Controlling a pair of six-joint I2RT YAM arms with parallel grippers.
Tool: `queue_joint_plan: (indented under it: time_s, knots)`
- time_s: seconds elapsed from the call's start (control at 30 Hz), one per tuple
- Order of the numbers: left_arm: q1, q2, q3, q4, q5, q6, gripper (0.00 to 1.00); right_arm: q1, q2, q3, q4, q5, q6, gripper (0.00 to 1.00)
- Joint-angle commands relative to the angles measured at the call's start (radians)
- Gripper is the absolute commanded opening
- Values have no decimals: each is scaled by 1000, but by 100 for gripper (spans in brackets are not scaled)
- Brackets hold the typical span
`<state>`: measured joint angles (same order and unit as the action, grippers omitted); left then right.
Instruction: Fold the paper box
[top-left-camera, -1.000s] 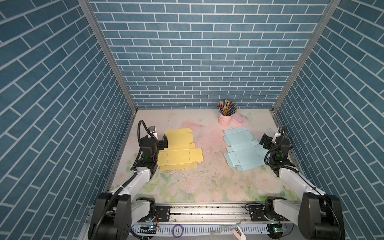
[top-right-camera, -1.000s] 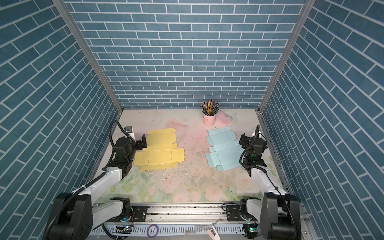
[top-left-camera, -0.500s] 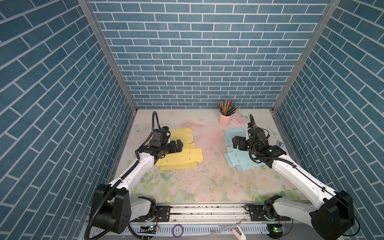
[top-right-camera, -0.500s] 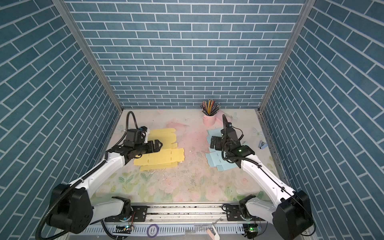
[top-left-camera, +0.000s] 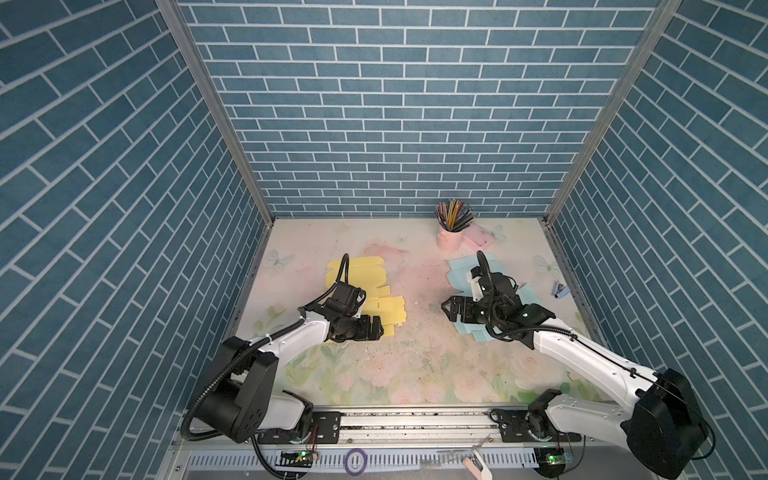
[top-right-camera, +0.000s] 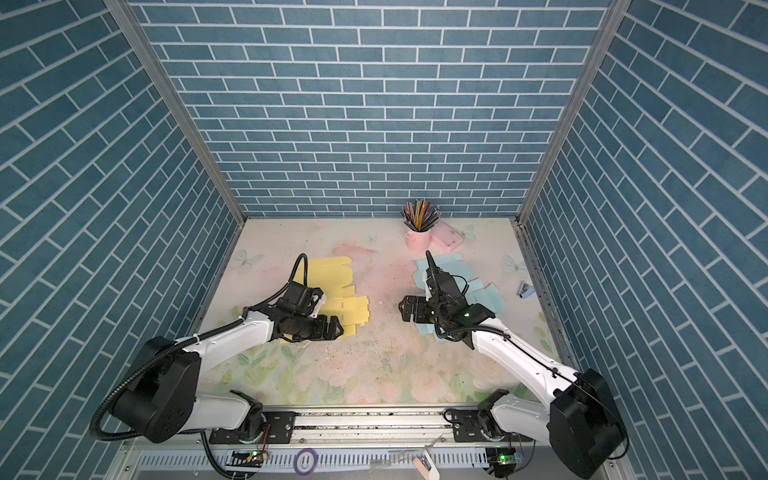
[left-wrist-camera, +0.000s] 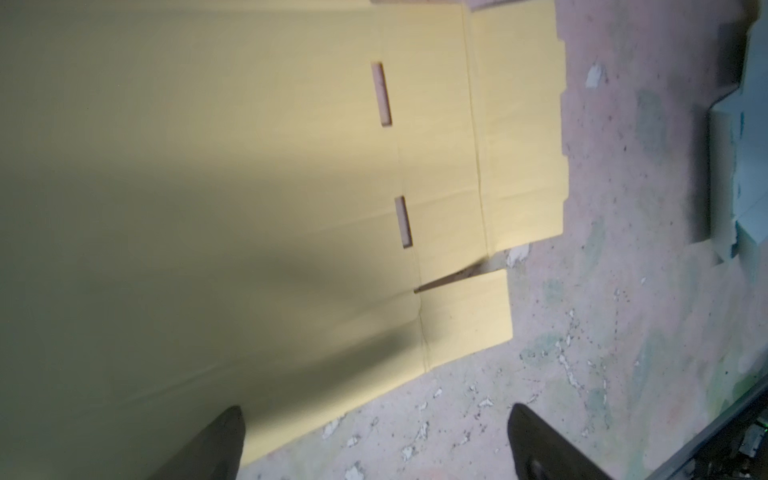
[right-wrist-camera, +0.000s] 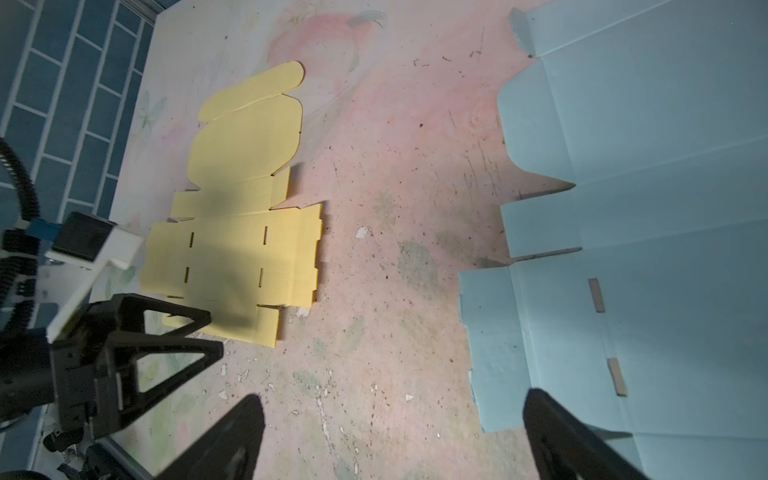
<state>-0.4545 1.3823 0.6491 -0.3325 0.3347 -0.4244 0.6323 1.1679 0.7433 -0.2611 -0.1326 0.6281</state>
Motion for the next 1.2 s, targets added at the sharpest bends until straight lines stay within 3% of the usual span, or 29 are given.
queue_joint_plan:
  time_s: [0.0,0.17,0.3,0.4,0.6,0.83,1.17]
  knots:
    - [-63,24,-29,42,-4,-74,99,2,-7,-2,18,-39,2,98]
    - [-176,77,-90,269,36,-260,99,-3,-49,-61,-3,-35,38,98]
    - [-297,162,-15,371,28,-344,99,-12,-67,-89,4,-50,57,98]
    - [-305,195,43,430,87,-371,99,-22,-63,-93,1,-58,57,98]
    - [-154,78,157,147,105,-182,99,-21,-71,-106,30,-92,52,98]
    - [59,29,95,-8,80,-31,99,71,-23,-128,73,-101,169,97]
    - [49,-29,-64,48,76,-74,99,204,157,-140,290,-124,325,90]
